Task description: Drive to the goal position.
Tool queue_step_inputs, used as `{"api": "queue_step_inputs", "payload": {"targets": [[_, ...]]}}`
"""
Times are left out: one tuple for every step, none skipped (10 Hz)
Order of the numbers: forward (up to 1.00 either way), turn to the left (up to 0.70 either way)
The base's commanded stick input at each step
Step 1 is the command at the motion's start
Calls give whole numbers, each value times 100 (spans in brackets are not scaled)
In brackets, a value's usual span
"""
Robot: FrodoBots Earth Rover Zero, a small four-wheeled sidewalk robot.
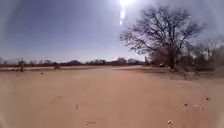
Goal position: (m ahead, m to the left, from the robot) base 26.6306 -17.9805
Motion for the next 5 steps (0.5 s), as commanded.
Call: {"api": "queue_step_inputs", "payload": {"targets": [[100, 0], [100, 0], [100, 0], [100, 0], [100, 0]]}}
